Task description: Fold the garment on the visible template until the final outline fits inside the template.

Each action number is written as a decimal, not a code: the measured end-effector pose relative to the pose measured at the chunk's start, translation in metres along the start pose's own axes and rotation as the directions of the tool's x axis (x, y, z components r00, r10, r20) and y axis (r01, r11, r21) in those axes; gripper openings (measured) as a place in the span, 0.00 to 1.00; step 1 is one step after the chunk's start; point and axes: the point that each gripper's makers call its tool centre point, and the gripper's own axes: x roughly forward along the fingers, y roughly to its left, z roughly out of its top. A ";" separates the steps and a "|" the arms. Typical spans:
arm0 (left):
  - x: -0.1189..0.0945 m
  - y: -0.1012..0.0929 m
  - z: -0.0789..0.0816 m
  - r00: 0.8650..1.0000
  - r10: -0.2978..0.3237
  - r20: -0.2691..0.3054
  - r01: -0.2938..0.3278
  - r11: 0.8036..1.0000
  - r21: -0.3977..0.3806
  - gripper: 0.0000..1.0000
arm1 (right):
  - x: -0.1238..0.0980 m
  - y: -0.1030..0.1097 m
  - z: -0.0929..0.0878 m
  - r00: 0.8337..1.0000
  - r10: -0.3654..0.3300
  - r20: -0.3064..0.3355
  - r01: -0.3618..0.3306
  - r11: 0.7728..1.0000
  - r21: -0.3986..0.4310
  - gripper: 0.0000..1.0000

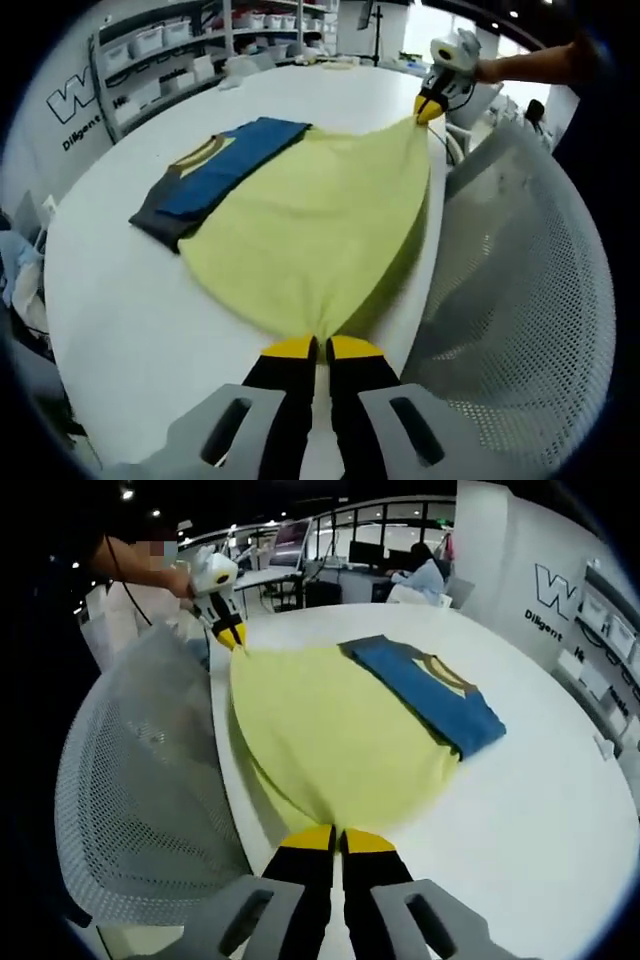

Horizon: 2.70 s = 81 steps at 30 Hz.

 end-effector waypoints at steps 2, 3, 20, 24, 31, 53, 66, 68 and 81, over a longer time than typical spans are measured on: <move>-0.003 0.004 0.005 1.000 0.006 0.010 -0.006 1.000 -0.005 0.02 | -0.002 -0.004 0.004 1.000 -0.008 0.012 0.008 1.000 0.004 0.00; -0.004 0.006 0.007 1.000 0.010 0.014 -0.010 1.000 -0.006 0.02 | -0.004 -0.006 0.008 1.000 -0.012 0.018 0.012 1.000 0.009 0.00; -0.022 0.055 0.052 0.993 0.084 0.086 -0.081 0.996 -0.043 0.02 | -0.015 -0.049 0.060 0.992 -0.081 0.096 0.080 0.997 0.012 0.00; -0.024 0.069 0.061 0.989 0.105 0.102 -0.099 0.993 -0.063 0.02 | -0.015 -0.060 0.073 0.989 -0.094 0.115 0.092 0.995 0.025 0.00; -0.025 0.086 0.072 0.984 0.129 0.119 -0.120 0.989 -0.086 0.02 | -0.014 -0.075 0.086 0.985 -0.112 0.132 0.107 0.993 0.043 0.00; -0.029 0.145 0.117 0.964 0.216 0.155 -0.200 0.973 -0.114 0.01 | -0.008 -0.133 0.126 0.965 -0.188 0.183 0.174 0.981 0.090 0.00; -0.033 0.186 0.141 0.946 0.284 0.157 -0.265 0.955 -0.133 0.01 | -0.002 -0.161 0.145 0.953 -0.220 0.207 0.194 0.971 0.140 0.00; -0.033 0.191 0.144 0.943 0.293 0.158 -0.274 0.953 -0.131 0.01 | 0.000 -0.163 0.147 0.953 -0.222 0.205 0.195 0.970 0.144 0.00; -0.024 0.215 0.165 0.933 0.327 0.148 -0.313 0.943 -0.111 0.01 | 0.007 -0.186 0.152 0.951 -0.245 0.189 0.212 0.961 0.180 0.00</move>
